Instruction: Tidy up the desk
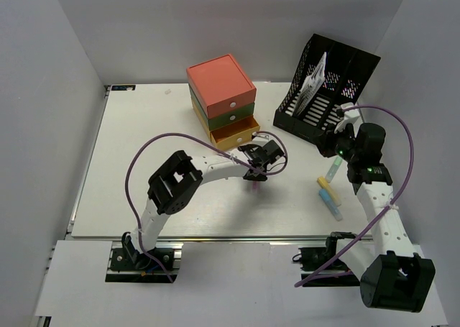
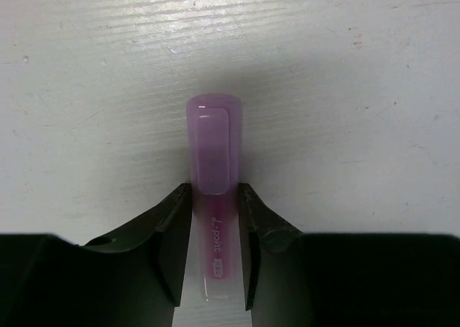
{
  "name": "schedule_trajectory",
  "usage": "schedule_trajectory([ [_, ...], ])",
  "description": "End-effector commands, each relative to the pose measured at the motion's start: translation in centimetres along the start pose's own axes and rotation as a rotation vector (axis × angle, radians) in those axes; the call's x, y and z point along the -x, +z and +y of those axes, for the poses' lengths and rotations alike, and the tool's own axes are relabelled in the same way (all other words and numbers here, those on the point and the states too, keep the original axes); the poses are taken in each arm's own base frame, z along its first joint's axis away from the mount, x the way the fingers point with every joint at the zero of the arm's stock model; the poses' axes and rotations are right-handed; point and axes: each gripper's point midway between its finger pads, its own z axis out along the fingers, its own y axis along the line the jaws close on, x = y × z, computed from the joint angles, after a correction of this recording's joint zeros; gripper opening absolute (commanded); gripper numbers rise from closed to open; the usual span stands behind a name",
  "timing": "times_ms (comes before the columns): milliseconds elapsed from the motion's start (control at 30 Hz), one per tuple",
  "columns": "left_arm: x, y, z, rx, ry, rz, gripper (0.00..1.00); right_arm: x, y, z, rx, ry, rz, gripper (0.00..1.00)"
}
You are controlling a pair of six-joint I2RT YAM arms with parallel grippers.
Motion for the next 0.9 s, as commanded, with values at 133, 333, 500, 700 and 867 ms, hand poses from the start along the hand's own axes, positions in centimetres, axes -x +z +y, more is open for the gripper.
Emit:
schedule_trajectory([
  [133, -4.8, 2.1, 3.3, 0.150, 0.099, 0.094, 0.30, 2.7, -0.7, 0.3, 0.012, -0.037, -0.083, 0.18],
  [333, -2.7, -0.2, 4.4, 0.122, 0.297, 0.034, 0.08, 2.8, -0.8, 0.3, 0.014, -0.035, -0.085, 0.18],
  [500, 0.5, -3.4, 3.1, -0.076, 0.530, 0.020, 0.00, 2.7, -0.8, 0.3, 0.015, -0.036, -0.084, 0.18],
  [700, 7.0, -7.4, 4.3, -0.085, 0.735, -0.113, 0.00, 2.6, -0.7, 0.3, 0.022, -0.037, -0.084, 0.18],
  [867, 11.3, -10.8, 3.4, -0.214, 0.882, -0.304, 0.00, 2.4, -0.6, 0.3, 0.024, -0.033, -0.079, 0.18],
])
